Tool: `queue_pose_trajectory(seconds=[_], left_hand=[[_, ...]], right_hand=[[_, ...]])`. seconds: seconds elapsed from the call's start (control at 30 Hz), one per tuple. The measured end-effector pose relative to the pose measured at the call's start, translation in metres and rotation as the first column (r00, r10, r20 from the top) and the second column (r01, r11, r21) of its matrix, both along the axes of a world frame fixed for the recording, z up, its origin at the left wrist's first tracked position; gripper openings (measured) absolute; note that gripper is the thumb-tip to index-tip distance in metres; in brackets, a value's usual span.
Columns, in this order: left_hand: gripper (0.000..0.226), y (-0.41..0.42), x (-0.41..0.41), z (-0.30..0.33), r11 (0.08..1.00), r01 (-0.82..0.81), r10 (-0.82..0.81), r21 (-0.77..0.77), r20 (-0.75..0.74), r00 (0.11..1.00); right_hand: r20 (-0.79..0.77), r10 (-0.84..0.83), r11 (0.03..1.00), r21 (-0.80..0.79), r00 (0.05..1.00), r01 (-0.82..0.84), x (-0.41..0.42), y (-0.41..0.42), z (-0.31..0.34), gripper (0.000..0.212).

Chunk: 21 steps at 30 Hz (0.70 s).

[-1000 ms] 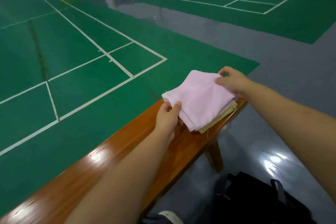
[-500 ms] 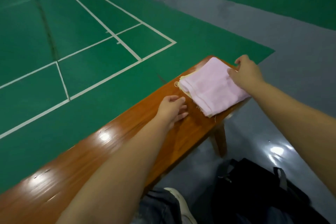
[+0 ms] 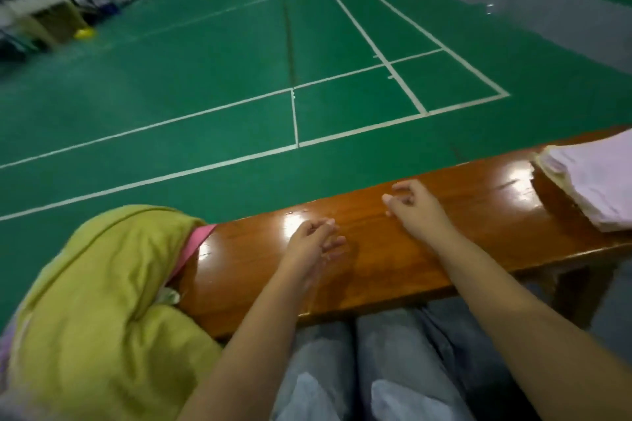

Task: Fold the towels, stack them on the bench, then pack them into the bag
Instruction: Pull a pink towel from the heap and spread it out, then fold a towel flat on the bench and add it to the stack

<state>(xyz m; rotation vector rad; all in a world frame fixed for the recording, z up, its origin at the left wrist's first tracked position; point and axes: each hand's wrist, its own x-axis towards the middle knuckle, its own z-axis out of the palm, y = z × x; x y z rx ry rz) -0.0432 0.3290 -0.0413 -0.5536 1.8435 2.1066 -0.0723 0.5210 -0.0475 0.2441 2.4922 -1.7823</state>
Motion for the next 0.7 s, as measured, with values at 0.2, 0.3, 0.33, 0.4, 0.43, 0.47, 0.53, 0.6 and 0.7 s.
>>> queue_pose_trajectory(seconds=[0.2, 0.3, 0.33, 0.4, 0.43, 0.47, 0.53, 0.6, 0.7], left_hand=[[0.002, -0.126, 0.037, 0.031, 0.954, -0.194, 0.159, -0.23, -0.161, 0.974], [0.005, -0.188, 0.053, 0.032, 0.738, -0.317, 0.147, -0.596, -0.316, 0.937], [0.013, -0.21, 0.06, 0.032, 0.612, -0.361, 0.136, -0.704, -0.356, 0.925], [0.024, -0.25, 0.073, 0.034, 0.359, -0.44, 0.11, -0.823, -0.43, 0.896], [0.027, -0.271, 0.081, 0.034, 0.251, -0.469, 0.114, -0.846, -0.456, 0.883], [0.031, -0.289, 0.087, 0.034, 0.172, -0.489, 0.145, -0.855, -0.469, 0.871], [0.038, -0.322, 0.099, 0.037, 0.069, -0.523, 0.241, -0.85, -0.494, 0.835], [0.045, -0.349, 0.108, 0.042, 0.031, -0.521, 0.361, -0.853, -0.477, 0.802], [0.045, -0.374, 0.116, 0.05, 0.197, -0.444, 0.475, -0.874, -0.311, 0.823]], right_hand=[[0.037, 0.241, 0.967, -0.092, 0.97, -0.237, 0.014, -0.153, -0.001, 0.026], [0.037, 0.347, 0.934, -0.108, 0.937, -0.342, 0.026, -0.21, 0.004, 0.02], [0.043, 0.379, 0.921, -0.112, 0.924, -0.372, 0.031, -0.227, 0.005, 0.019], [0.064, 0.431, 0.9, -0.098, 0.9, -0.424, 0.038, -0.253, 0.003, 0.018], [0.07, 0.456, 0.889, -0.09, 0.887, -0.45, 0.042, -0.265, 0.002, 0.018], [0.073, 0.477, 0.878, -0.08, 0.876, -0.472, 0.044, -0.275, 0.001, 0.018], [0.073, 0.507, 0.862, -0.053, 0.859, -0.504, 0.047, -0.289, 0.001, 0.018], [0.075, 0.516, 0.856, -0.031, 0.853, -0.516, 0.049, -0.298, 0.002, 0.02], [0.074, 0.538, 0.842, -0.021, 0.839, -0.538, 0.053, -0.308, 0.005, 0.021]])
